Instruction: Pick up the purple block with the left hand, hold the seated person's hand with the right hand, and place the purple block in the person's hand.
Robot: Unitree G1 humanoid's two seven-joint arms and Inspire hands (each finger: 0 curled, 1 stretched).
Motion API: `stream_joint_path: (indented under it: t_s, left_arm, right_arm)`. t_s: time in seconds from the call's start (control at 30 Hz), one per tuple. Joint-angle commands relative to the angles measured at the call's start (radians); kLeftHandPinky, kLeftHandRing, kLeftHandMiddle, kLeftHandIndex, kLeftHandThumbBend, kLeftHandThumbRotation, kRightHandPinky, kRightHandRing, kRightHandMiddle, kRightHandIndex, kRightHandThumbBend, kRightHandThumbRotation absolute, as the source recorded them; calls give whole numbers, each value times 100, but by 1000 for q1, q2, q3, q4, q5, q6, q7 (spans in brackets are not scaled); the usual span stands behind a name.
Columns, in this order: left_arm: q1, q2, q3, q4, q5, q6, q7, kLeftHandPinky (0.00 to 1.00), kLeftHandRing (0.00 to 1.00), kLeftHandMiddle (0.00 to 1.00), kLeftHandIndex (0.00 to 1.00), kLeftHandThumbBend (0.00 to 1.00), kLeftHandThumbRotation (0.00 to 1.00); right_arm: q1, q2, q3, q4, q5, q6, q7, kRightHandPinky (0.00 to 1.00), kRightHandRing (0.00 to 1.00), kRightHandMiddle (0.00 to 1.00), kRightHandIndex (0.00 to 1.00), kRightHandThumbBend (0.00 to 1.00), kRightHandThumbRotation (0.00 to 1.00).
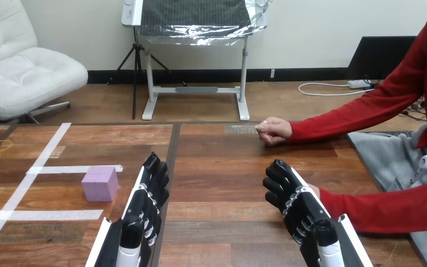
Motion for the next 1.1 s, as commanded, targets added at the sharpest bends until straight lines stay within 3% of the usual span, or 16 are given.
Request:
stream_joint_path:
  t_s: [0.0, 0.2, 0.43, 0.7, 1.07]
  left_arm:
    - [-60, -19, 18, -40, -9, -2, -5, 100, 100, 100, 100, 82, 100]
    - [-84, 2, 36, -21, 9, -15, -16, 100, 100, 100, 100, 82, 100]
    - [-164, 43, 107, 43, 121, -94, 2, 100, 100, 100, 100, 79, 100]
    - [-270, 95, 177, 81, 222, -117, 29, 95, 100, 100, 100, 81, 98]
    - [-433, 167, 252, 83, 281, -31, 65, 92, 100, 100, 100, 96, 93]
  right_arm:
    - [-36, 9, -9, -49, 1, 2, -4, 95, 95, 95, 95, 76, 100]
    - [-43, 7, -10, -41, 2, -2, 1, 95, 95, 95, 95, 75, 100]
    - [-54, 11, -12, -32, -3, -3, -3, 95, 94, 94, 95, 74, 100]
    - [-68, 15, -14, -23, -4, -10, -2, 95, 94, 94, 94, 74, 100]
    - [-78, 15, -17, -26, -14, -4, -8, 95, 95, 95, 94, 74, 100]
